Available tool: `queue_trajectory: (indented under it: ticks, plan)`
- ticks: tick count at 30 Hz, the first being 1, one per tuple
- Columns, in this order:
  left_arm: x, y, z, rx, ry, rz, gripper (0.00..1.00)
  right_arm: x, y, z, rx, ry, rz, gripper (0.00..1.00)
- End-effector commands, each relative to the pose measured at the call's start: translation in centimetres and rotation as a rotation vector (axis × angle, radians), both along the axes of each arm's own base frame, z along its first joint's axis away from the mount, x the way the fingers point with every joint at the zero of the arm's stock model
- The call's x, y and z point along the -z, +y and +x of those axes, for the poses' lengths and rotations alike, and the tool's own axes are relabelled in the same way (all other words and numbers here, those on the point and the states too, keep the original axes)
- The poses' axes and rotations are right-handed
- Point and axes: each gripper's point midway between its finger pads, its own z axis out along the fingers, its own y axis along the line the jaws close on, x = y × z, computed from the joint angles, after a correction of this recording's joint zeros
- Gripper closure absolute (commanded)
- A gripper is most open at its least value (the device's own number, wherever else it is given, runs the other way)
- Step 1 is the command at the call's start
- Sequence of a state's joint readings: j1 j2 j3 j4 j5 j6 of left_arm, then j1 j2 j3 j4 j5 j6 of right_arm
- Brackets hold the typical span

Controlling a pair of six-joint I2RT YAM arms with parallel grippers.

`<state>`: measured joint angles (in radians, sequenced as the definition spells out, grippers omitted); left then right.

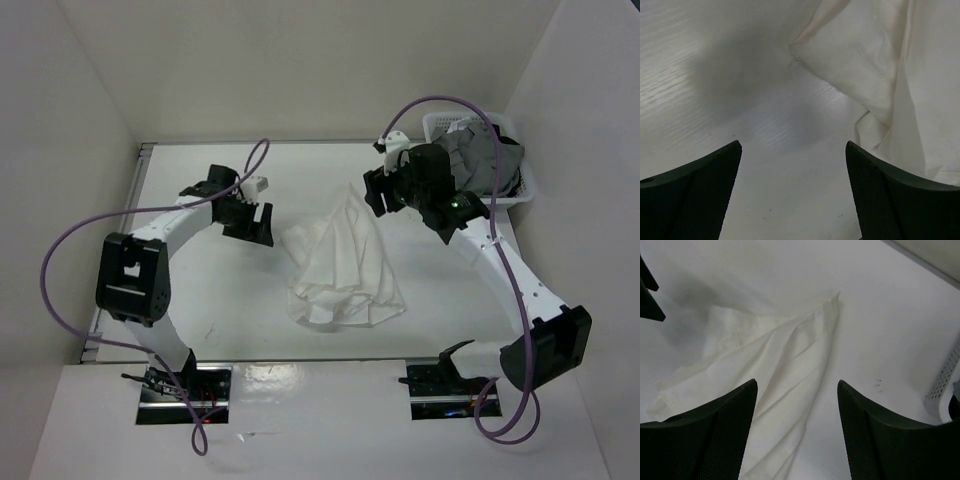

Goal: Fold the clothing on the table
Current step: Flatten the skirt out

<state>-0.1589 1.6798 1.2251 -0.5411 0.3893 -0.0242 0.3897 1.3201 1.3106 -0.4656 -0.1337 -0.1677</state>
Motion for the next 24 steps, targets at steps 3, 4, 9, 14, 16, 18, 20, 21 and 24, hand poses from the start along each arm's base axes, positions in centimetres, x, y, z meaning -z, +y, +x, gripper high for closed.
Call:
queue_trajectory:
  ticks: [3, 4, 9, 14, 16, 18, 20, 21, 24]
  plan:
    - [2.4, -4.2, 2.1, 0.019, 0.010, -0.068, 0.15, 1.1, -3.0, -0.6, 0.064, -0.017, -0.062, 0.30]
    - [2.7, -4.5, 2.4, 0.017, 0.012, -0.082, 0.17, 1.5, -3.0, -0.6, 0.064, -0.009, -0.065, 0.29]
    - [4.6, -6.2, 3.1, -0.008, 0.048, -0.129, 0.27, 2.2, -3.7, -1.0, 0.076, -0.003, -0.082, 0.29]
    - [5.5, -6.5, 4.0, -0.088, 0.031, -0.169, 0.28, 2.6, -3.6, -0.7, 0.076, -0.001, -0.083, 0.29]
    - [5.8, -6.7, 4.3, -0.106, 0.031, -0.183, 0.30, 2.6, -3.5, -0.8, 0.068, 0.000, -0.079, 0.29]
    - [6.0, -7.2, 4.2, -0.105, 0.051, -0.215, 0.31, 3.1, -3.5, -0.9, 0.067, 0.009, -0.082, 0.29]
    - [7.3, -7.6, 3.9, -0.106, 0.086, -0.209, 0.34, 3.1, -3.5, -0.9, 0.067, 0.009, -0.082, 0.29]
    - [7.4, -7.6, 4.1, -0.107, 0.093, -0.207, 0.37, 2.7, -3.6, -1.0, 0.064, -0.005, -0.085, 0.29]
    - [9.1, -8.4, 3.1, -0.091, 0.149, -0.188, 0.43, 2.3, -3.8, -1.1, 0.072, -0.015, -0.086, 0.29]
